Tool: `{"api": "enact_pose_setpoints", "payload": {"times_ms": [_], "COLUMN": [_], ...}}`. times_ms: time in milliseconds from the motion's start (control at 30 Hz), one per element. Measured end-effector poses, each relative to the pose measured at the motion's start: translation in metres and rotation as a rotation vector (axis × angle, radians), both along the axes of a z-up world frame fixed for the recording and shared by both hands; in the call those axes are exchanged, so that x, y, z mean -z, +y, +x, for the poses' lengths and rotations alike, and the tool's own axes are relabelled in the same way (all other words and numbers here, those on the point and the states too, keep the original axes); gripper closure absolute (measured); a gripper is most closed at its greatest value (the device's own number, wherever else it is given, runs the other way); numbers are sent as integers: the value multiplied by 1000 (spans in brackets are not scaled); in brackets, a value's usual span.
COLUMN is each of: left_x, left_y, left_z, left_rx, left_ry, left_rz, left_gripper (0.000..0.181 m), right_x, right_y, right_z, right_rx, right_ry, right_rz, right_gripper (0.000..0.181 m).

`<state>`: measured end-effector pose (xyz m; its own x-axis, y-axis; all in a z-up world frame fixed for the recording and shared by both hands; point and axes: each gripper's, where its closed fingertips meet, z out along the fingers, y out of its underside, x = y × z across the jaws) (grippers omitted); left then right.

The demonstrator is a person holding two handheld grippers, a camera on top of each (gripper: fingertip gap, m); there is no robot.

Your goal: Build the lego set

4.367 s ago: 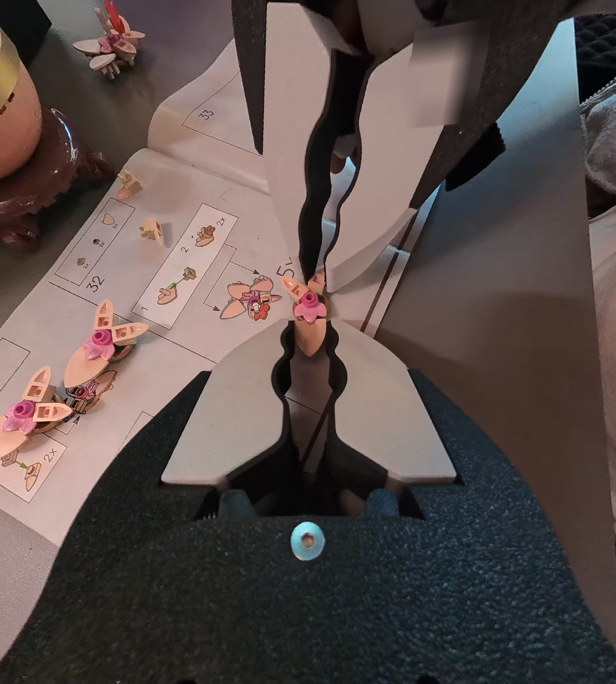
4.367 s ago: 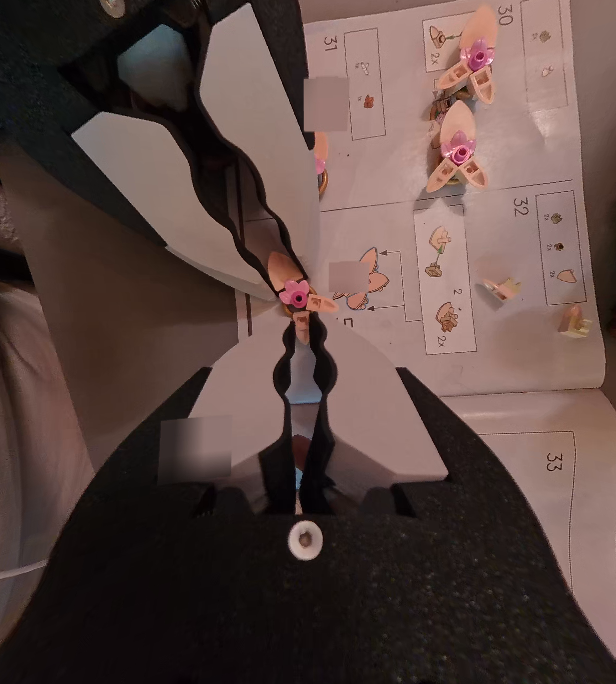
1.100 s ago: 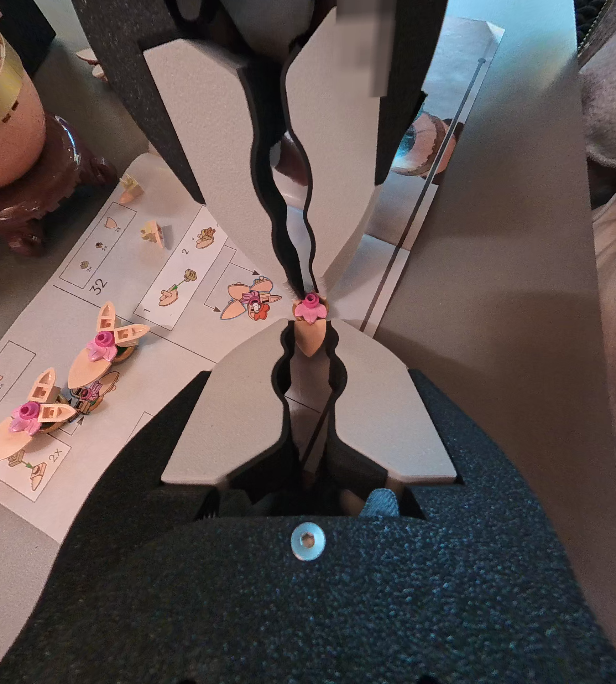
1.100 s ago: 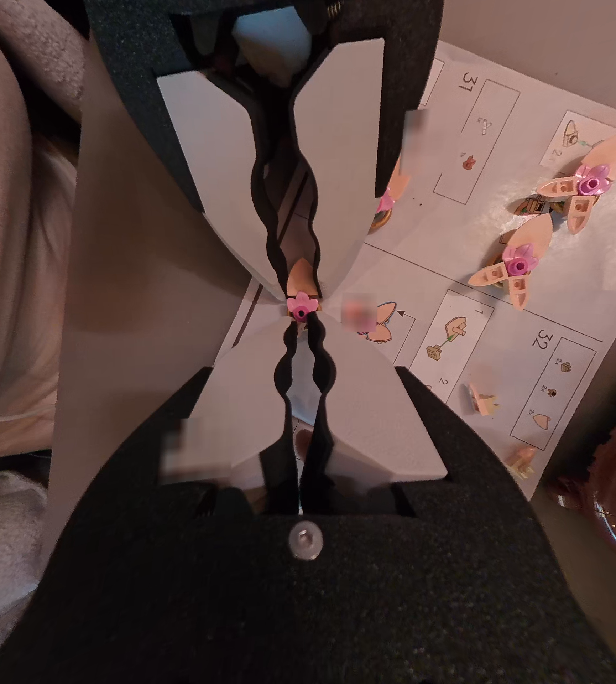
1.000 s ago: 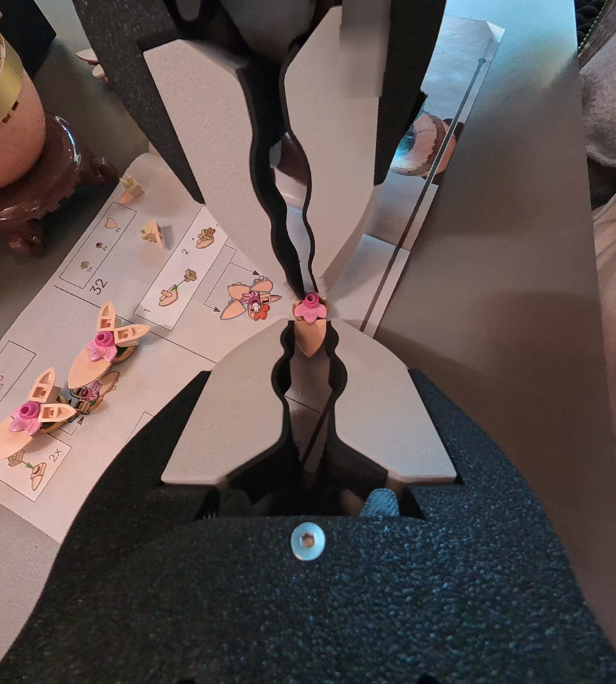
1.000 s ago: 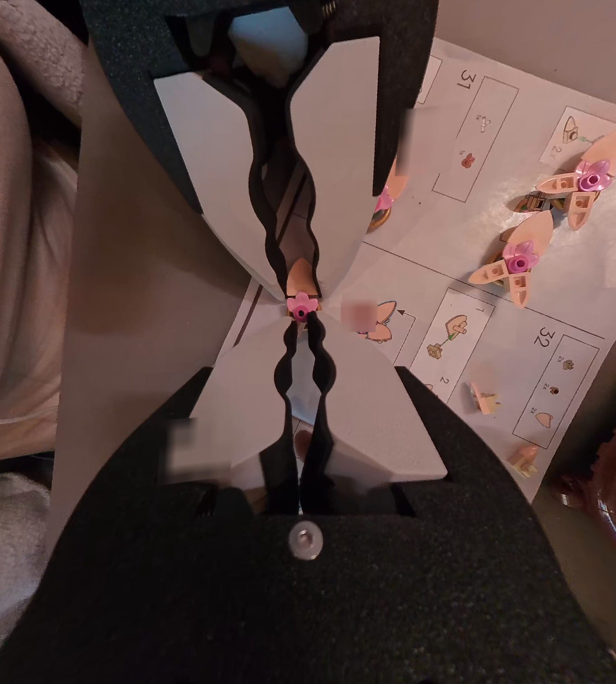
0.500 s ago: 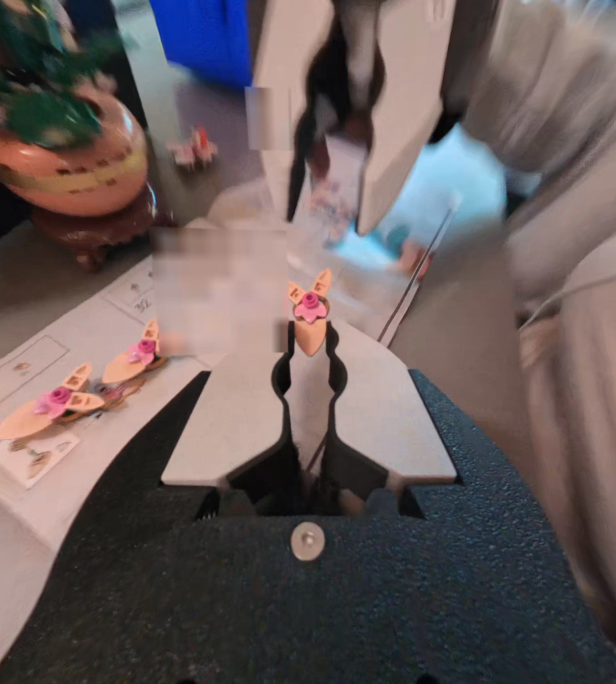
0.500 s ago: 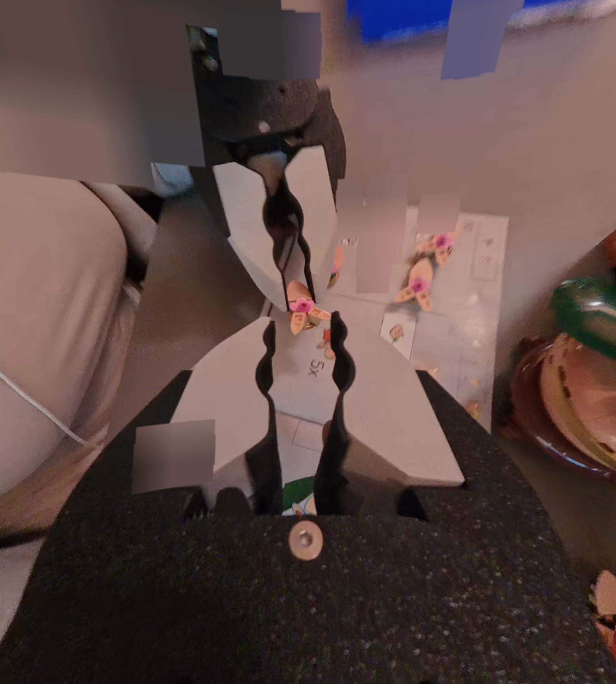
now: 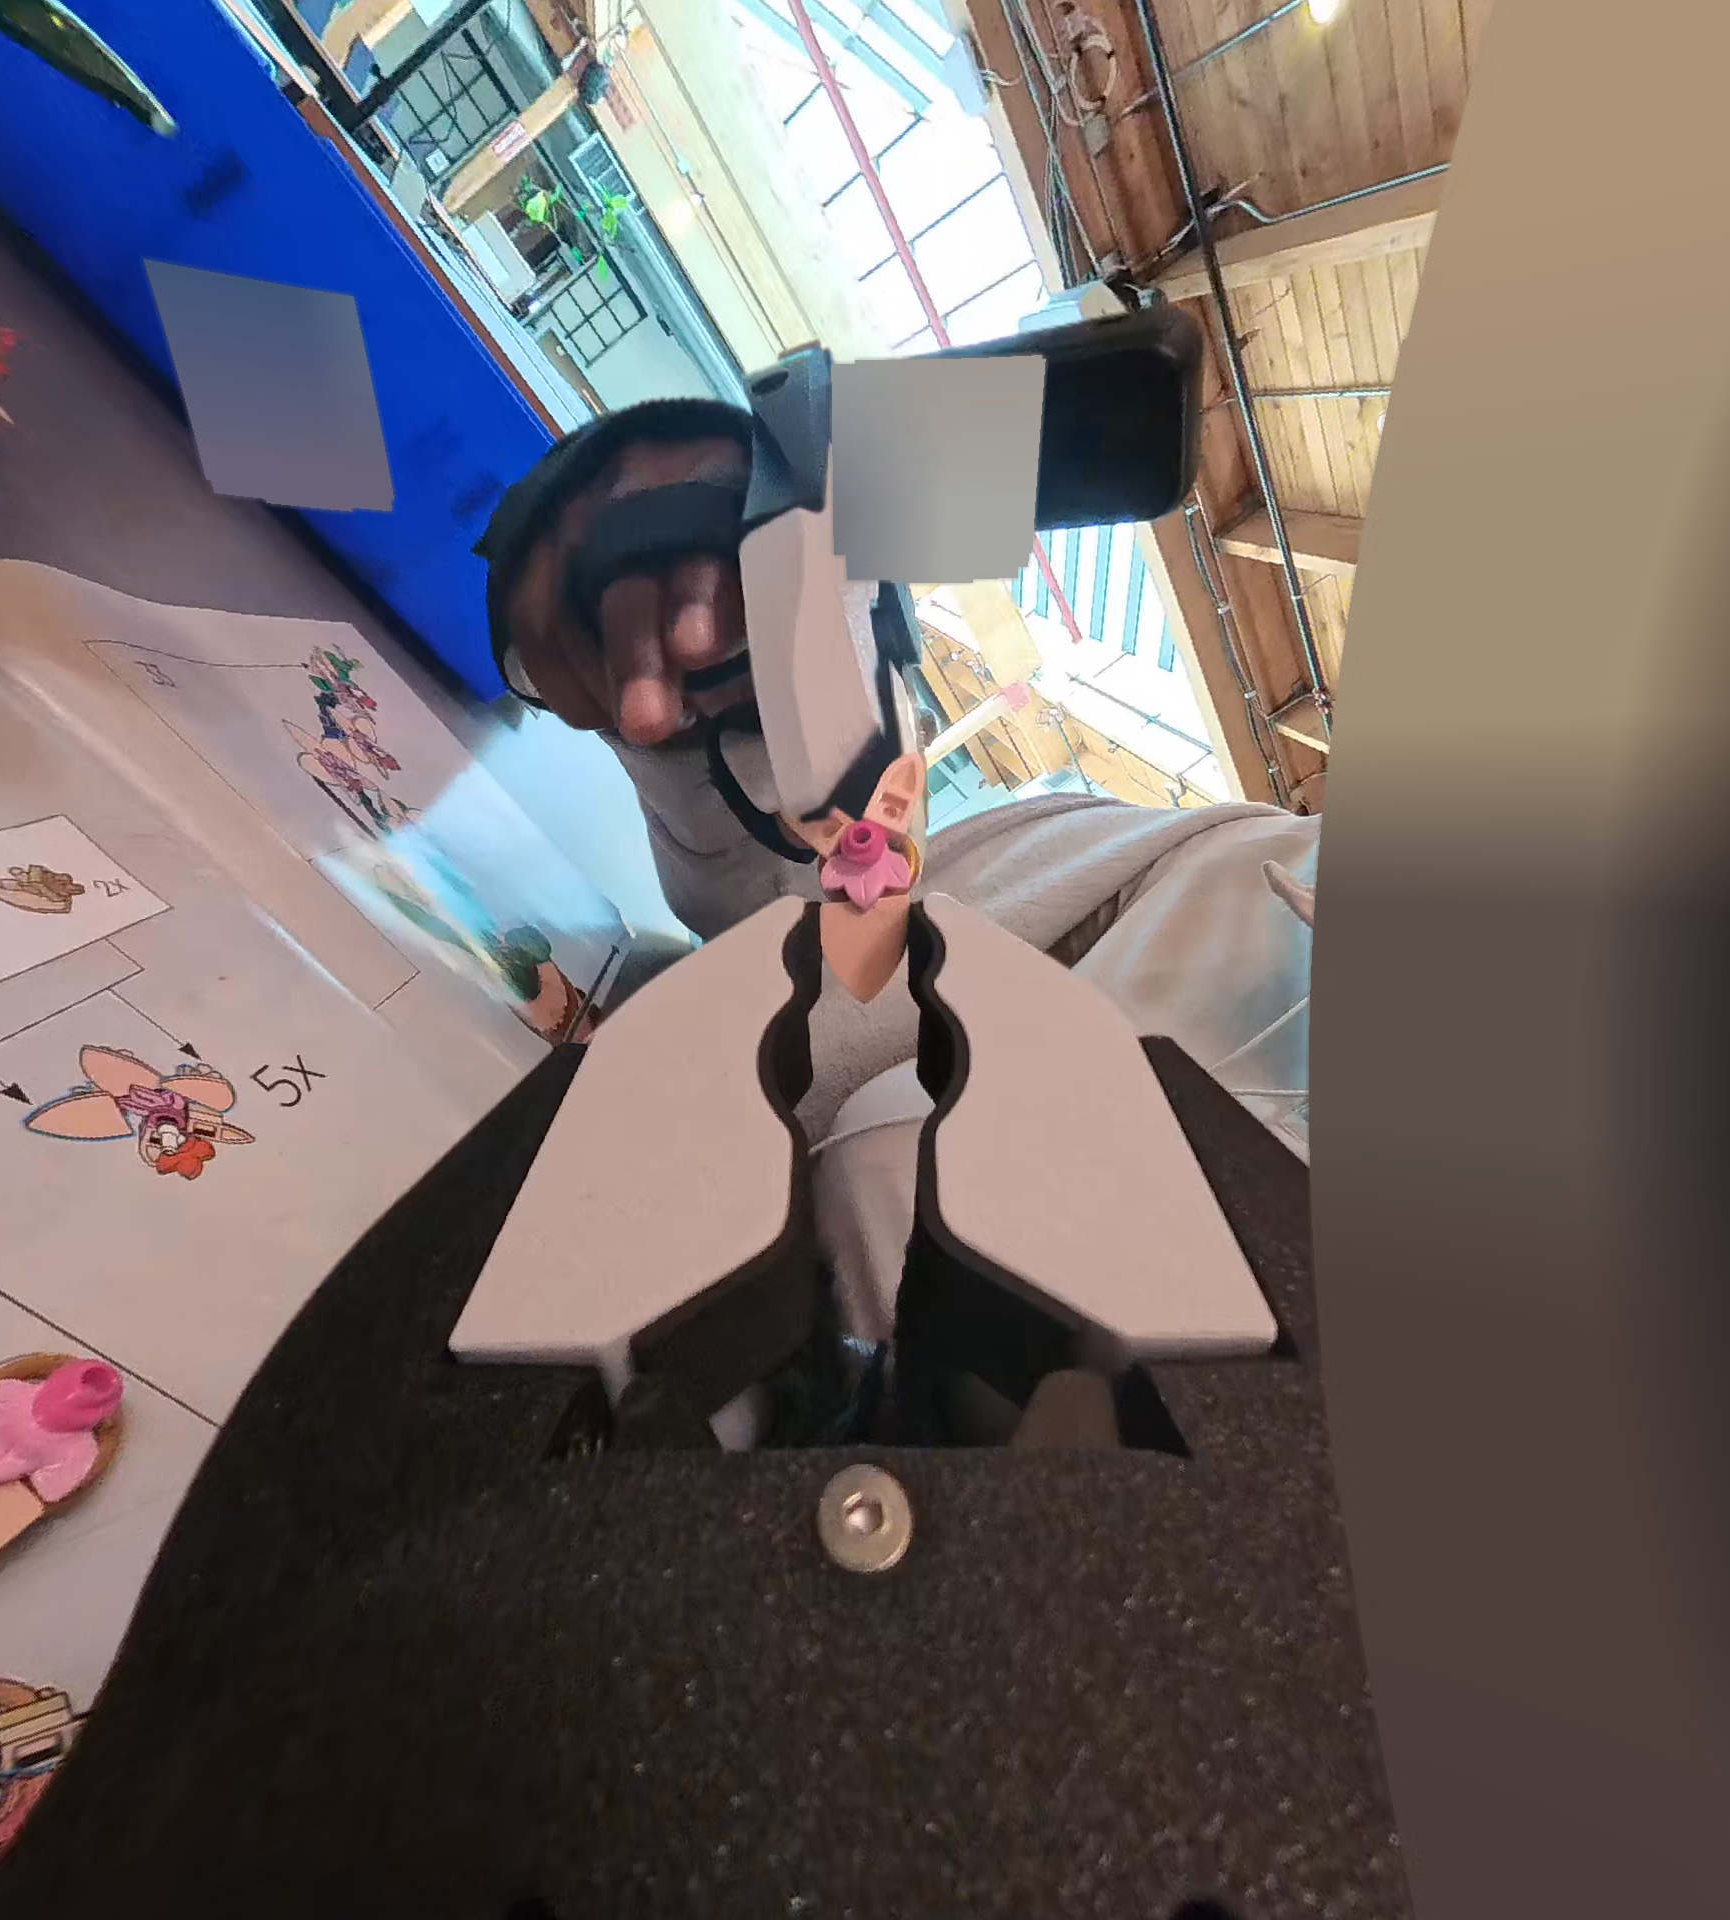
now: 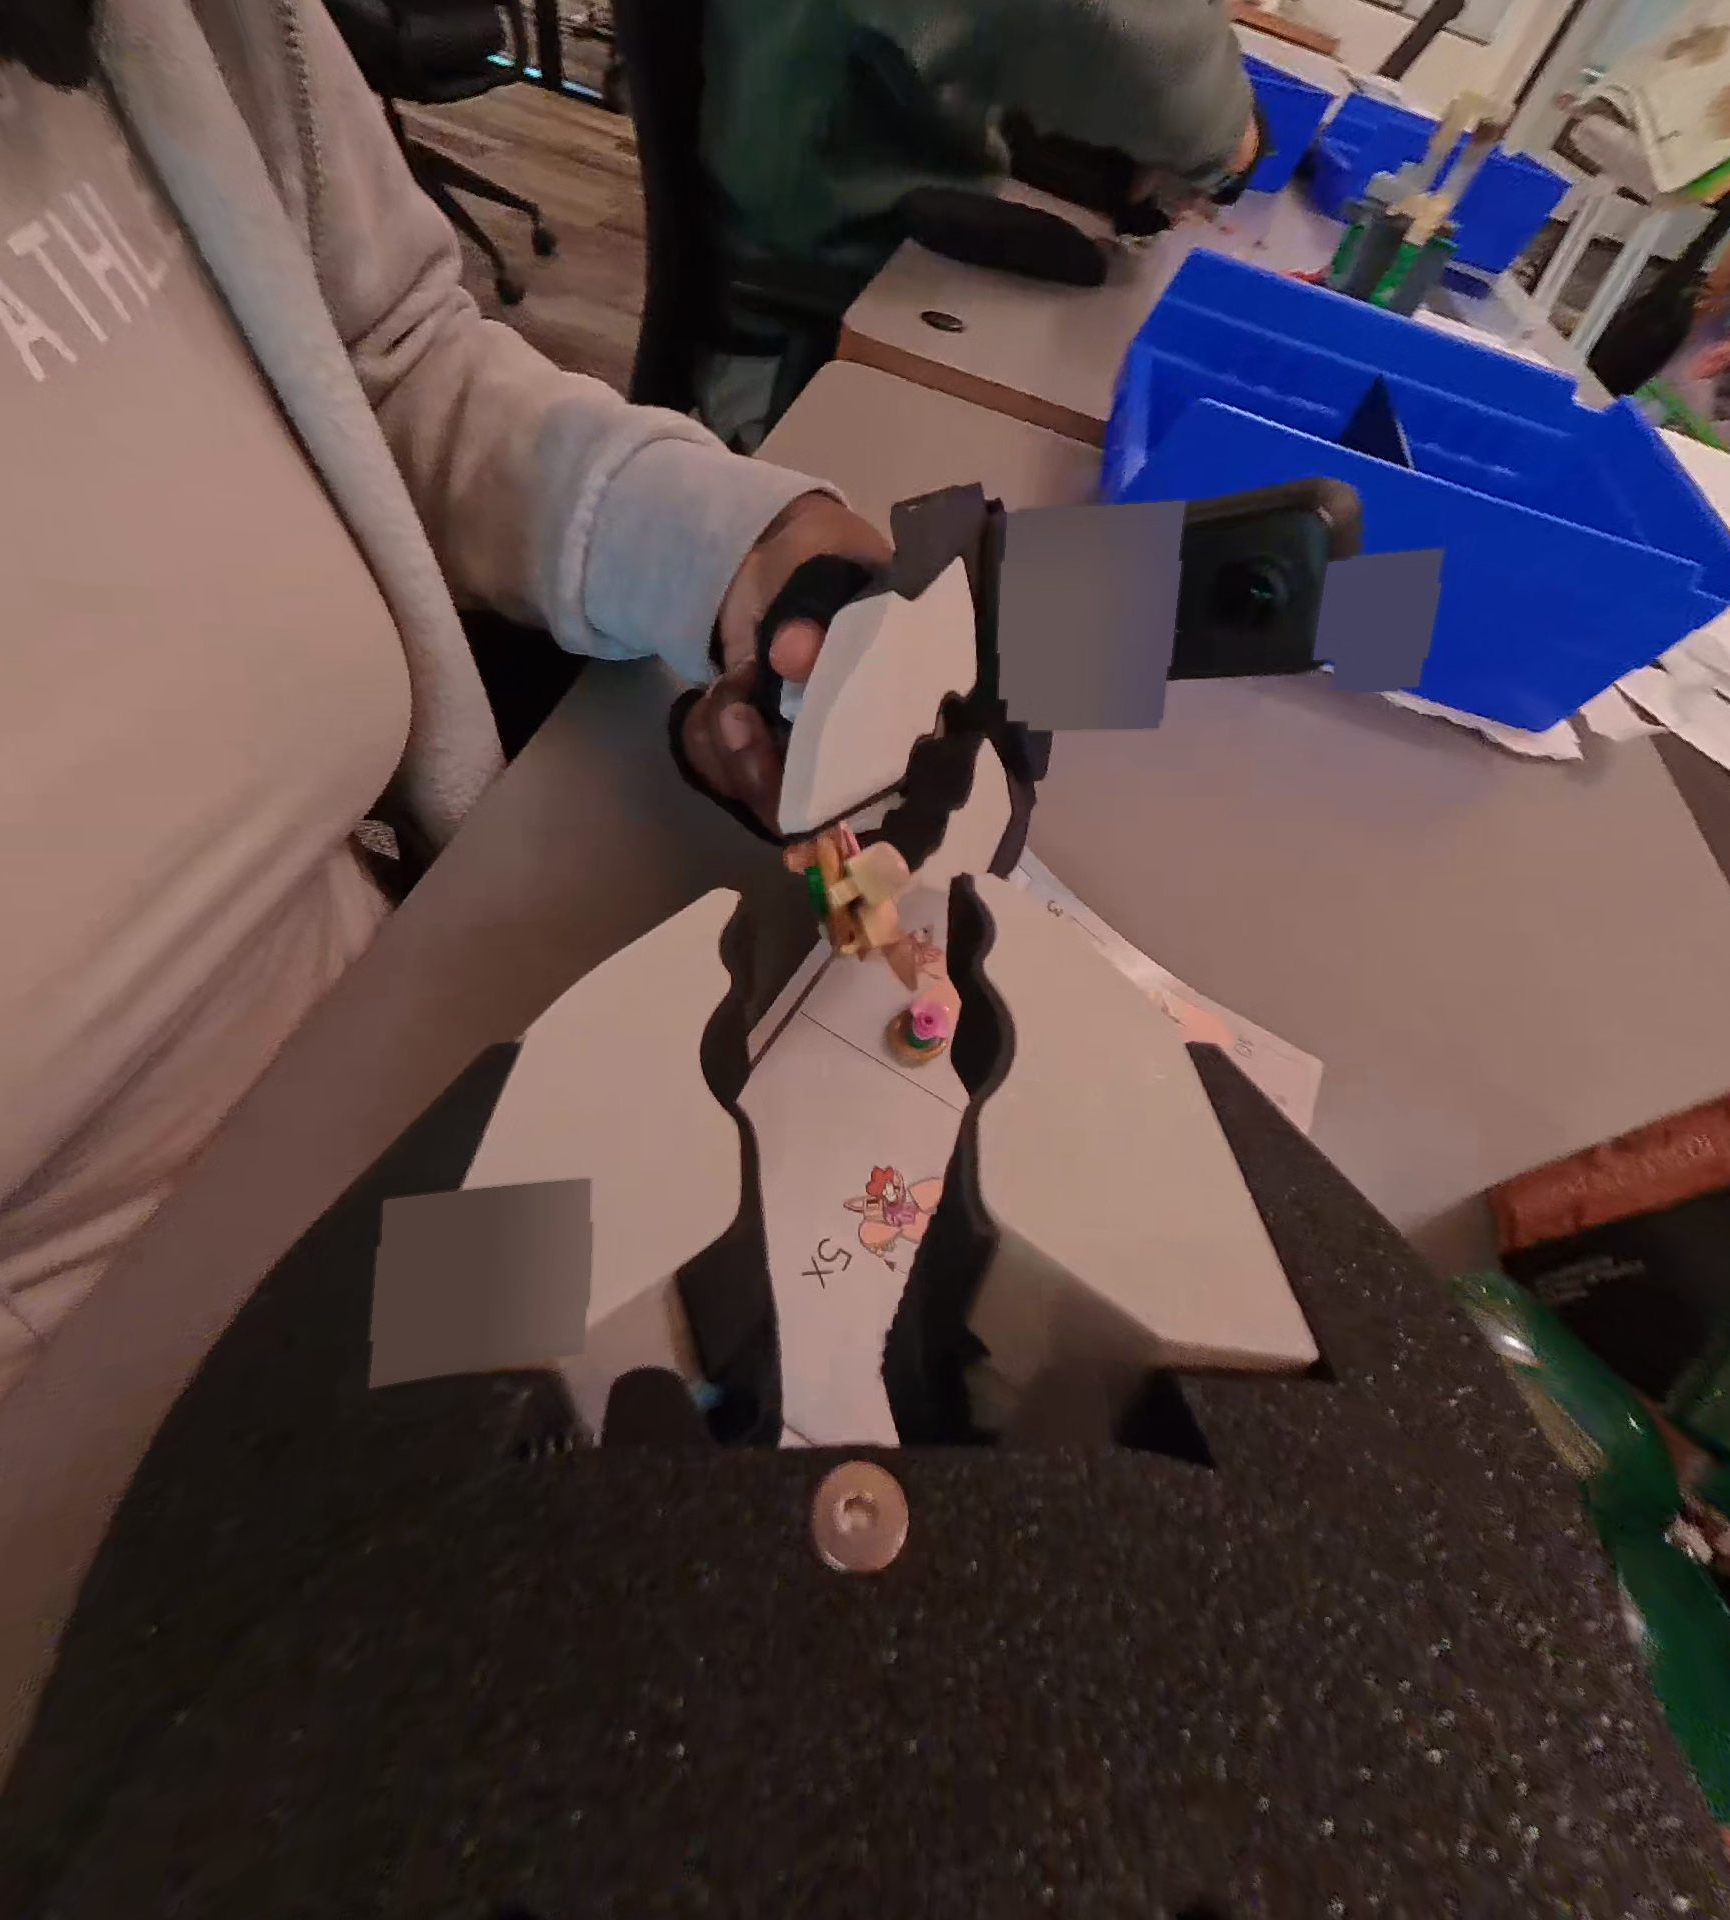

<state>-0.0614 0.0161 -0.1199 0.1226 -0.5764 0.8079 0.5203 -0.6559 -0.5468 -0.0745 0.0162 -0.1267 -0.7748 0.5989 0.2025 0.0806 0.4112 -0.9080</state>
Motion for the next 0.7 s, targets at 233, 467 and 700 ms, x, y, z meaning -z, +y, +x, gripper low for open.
{"api": "enact_pose_setpoints", "payload": {"times_ms": [233,467,700], "left_x": [2,5,-4], "left_y": [-2,1,1], "left_z": [3,1,-5], "left_rx": [4,-62,-42], "left_ry": [51,183,31], "left_rz": [19,100,85], "left_gripper": [166,167,166], "right_x": [0,3,-27], "right_y": [-4,-1,3], "right_z": [2,1,-4], "right_rx": [-36,2,54], "right_ry": [17,-6,198], "right_rz": [9,0,22], "right_gripper": [165,167,154]}}
